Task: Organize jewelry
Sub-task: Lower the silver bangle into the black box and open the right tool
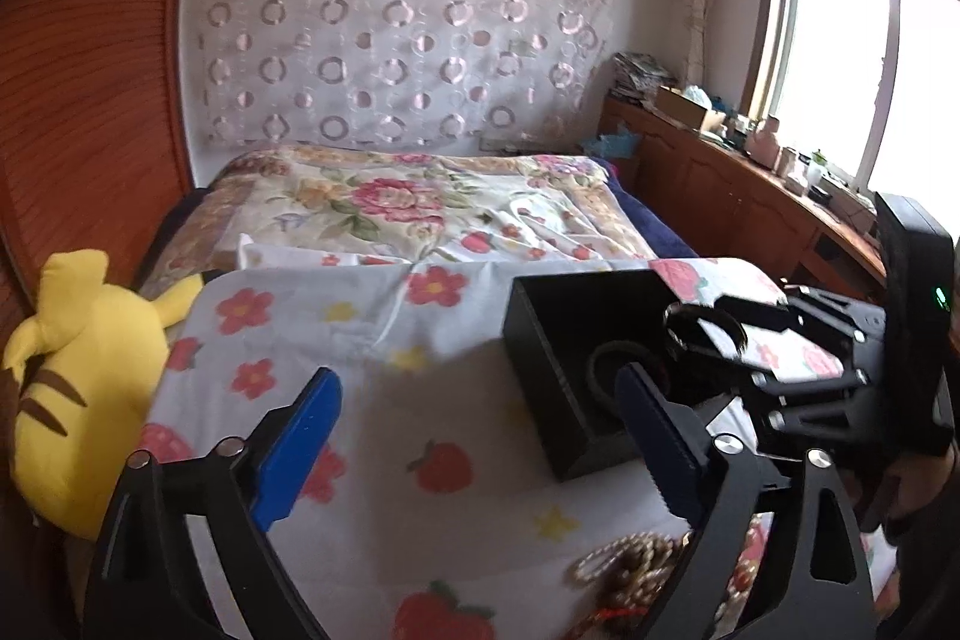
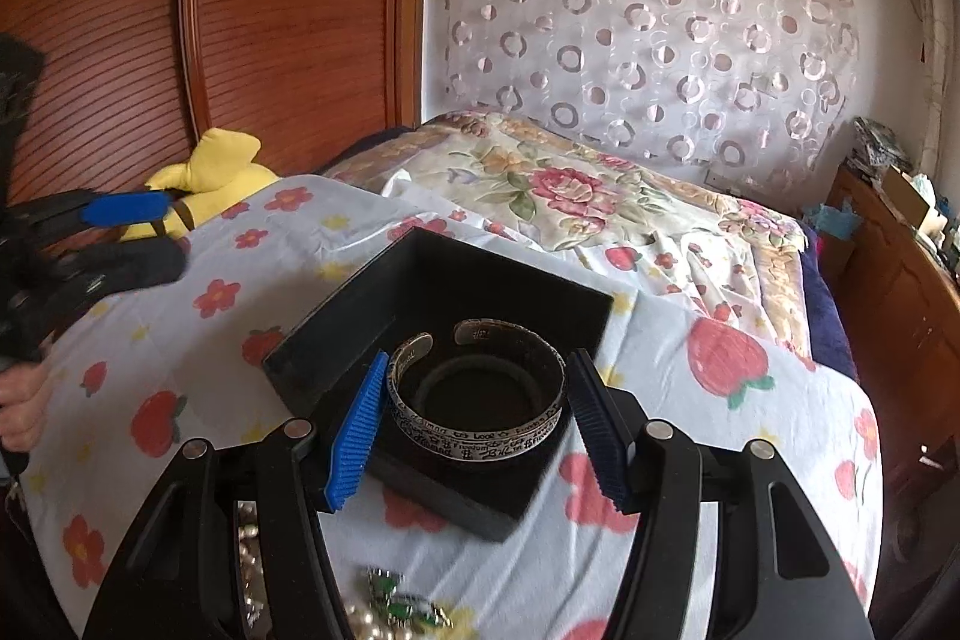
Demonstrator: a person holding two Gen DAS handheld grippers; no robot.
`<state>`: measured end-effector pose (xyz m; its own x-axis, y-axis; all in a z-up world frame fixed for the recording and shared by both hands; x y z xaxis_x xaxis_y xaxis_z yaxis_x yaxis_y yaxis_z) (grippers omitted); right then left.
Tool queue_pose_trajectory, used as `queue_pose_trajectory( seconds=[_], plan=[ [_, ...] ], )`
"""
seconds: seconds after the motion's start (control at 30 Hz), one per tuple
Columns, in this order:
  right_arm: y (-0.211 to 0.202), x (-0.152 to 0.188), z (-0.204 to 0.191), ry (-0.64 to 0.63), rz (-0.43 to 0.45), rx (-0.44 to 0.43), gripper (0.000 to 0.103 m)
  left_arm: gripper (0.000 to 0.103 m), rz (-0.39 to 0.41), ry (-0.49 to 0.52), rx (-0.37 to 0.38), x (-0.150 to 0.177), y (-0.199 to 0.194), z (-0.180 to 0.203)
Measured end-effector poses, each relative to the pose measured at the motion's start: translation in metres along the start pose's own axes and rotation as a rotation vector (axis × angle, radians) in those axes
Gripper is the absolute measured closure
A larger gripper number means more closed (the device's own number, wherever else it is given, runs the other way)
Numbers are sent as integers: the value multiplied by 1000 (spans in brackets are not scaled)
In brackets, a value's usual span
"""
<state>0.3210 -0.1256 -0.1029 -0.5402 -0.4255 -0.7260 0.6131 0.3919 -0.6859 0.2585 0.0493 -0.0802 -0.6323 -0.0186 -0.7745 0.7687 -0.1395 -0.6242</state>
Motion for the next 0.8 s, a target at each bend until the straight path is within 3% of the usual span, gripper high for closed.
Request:
queue_pose_trajectory(
  seconds=[0.2,0.43,0.63,0.8],
  plan=[
    [26,-10,-5,-21,-45,20,40,8,19,-5,-16,18,-12,-11],
    [50,-19,-3,-17,-97,42,40,8,-18,-5,-28,40,-12,-22],
    [46,-21,-4,-18,-91,41,40,8,-53,0,-20,56,-10,-22],
    [15,-16,-7,-29,-54,21,40,8,-81,16,19,71,-13,-10]
  ],
)
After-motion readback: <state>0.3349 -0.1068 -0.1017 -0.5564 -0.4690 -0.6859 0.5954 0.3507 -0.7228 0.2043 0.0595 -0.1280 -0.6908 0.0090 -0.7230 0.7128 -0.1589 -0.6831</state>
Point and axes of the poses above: each gripper's, at about its wrist camera, not at the fingertips, and y roughly the way its jaws point, z to its right, x to its underside, the point moved 9 cm from there along y, roughly the way its jaws point, and after that the axes turned 4 degrees about -z, right-handed, at the moved point
